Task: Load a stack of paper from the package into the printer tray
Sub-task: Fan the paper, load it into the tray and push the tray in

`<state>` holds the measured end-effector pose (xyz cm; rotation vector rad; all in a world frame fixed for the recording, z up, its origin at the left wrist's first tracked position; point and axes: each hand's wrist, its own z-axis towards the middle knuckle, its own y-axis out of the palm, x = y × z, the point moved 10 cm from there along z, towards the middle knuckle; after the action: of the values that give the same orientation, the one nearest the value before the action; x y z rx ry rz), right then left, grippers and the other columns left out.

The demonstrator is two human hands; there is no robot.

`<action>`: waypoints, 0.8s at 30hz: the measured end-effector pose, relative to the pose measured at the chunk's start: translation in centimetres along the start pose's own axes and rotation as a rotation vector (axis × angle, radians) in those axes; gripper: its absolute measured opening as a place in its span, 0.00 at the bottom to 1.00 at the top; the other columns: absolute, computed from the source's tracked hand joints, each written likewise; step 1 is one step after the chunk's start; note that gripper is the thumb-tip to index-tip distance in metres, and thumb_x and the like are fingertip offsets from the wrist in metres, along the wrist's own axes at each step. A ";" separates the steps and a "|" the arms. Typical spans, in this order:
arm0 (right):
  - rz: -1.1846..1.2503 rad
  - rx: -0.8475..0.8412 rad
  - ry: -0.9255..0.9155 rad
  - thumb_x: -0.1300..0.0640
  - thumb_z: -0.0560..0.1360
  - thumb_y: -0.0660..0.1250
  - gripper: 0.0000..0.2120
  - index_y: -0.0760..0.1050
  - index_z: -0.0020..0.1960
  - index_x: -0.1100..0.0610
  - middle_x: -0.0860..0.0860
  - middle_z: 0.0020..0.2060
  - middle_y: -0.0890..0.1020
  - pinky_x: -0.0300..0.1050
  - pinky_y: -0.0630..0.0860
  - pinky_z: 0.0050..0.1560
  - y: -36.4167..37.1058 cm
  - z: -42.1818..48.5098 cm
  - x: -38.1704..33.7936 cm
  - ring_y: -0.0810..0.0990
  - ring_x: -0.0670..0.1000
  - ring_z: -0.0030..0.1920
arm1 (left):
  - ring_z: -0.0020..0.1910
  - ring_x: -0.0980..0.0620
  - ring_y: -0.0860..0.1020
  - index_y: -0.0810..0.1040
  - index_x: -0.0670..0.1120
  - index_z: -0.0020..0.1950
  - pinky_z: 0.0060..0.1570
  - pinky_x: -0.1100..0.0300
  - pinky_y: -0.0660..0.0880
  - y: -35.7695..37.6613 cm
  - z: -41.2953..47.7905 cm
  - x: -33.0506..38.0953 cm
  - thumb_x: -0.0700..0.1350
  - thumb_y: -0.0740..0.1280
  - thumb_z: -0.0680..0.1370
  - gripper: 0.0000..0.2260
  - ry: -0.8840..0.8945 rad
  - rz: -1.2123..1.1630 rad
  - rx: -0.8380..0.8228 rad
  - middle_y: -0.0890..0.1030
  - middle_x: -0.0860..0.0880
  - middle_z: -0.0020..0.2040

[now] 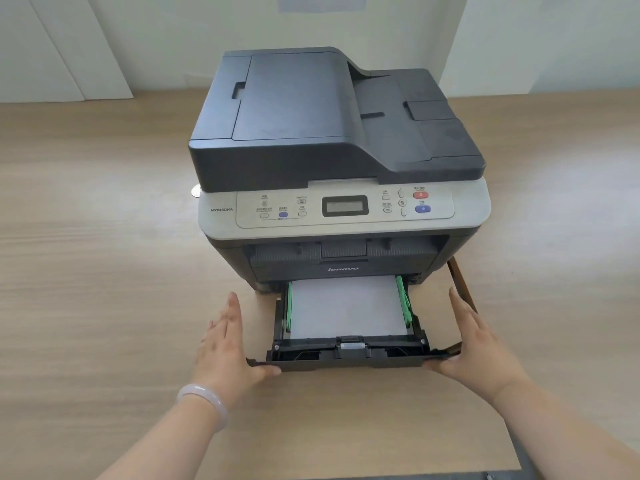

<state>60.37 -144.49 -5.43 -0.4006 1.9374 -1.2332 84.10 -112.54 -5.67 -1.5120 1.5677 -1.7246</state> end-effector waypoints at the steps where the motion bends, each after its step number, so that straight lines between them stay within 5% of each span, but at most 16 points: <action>1: 0.023 0.003 0.006 0.40 0.57 0.78 0.63 0.35 0.76 0.40 0.44 0.76 0.59 0.45 0.73 0.55 0.0 0.8 0.2 0.73 0.54 0.65 | 0.78 0.46 0.49 0.24 0.59 0.68 0.75 0.51 0.53 0.1 0.7 0.0 0.61 0.77 0.59 0.64 -0.012 -0.050 -0.013 0.48 0.51 0.79; 4: 0.117 0.008 0.021 0.41 0.56 0.78 0.63 0.37 0.76 0.39 0.45 0.76 0.60 0.49 0.71 0.63 0.3 3.2 0.9 0.64 0.52 0.72 | 0.76 0.47 0.54 0.26 0.58 0.70 0.73 0.52 0.58 -0.1 2.8 0.5 0.58 0.79 0.58 0.65 0.000 -0.113 -0.002 0.54 0.50 0.78; 10: 0.325 0.048 0.018 0.49 0.56 0.82 0.62 0.43 0.75 0.36 0.41 0.70 0.66 0.53 0.69 0.68 0.7 6.9 1.2 0.66 0.47 0.71 | 0.71 0.46 0.65 0.32 0.63 0.73 0.67 0.49 0.68 -0.3 6.0 0.1 0.53 0.81 0.56 0.65 -0.040 -0.246 0.078 0.57 0.54 0.78; 15: 0.497 0.106 0.062 0.50 0.55 0.82 0.48 0.59 0.67 0.35 0.43 0.64 0.74 0.48 0.71 0.63 1.3 8.9 1.9 0.72 0.43 0.66 | 0.66 0.54 0.68 0.54 0.61 0.70 0.60 0.57 0.67 0.2 7.2 -1.0 0.49 0.82 0.55 0.52 -0.124 -0.447 0.230 0.70 0.60 0.66; 20: 0.562 0.134 0.109 0.52 0.56 0.82 0.42 0.62 0.57 0.27 0.36 0.59 0.76 0.41 0.71 0.56 1.7 9.5 2.6 0.74 0.36 0.61 | 0.57 0.54 0.70 0.53 0.59 0.67 0.55 0.56 0.68 1.0 7.8 -1.8 0.50 0.82 0.55 0.49 -0.167 -0.467 0.261 0.70 0.59 0.59; 24: 0.581 0.211 0.196 0.49 0.57 0.81 0.36 0.64 0.58 0.40 0.42 0.56 0.78 0.48 0.77 0.53 1.6 10.2 2.8 0.79 0.46 0.57 | 0.49 0.46 0.75 0.56 0.55 0.54 0.48 0.53 0.72 1.2 8.6 -1.9 0.55 0.80 0.56 0.39 -0.275 -0.490 0.302 0.76 0.53 0.53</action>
<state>66.48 -151.78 -10.33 0.3845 1.8661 -1.0926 91.70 -115.52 -9.21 -1.9725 0.8009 -1.7901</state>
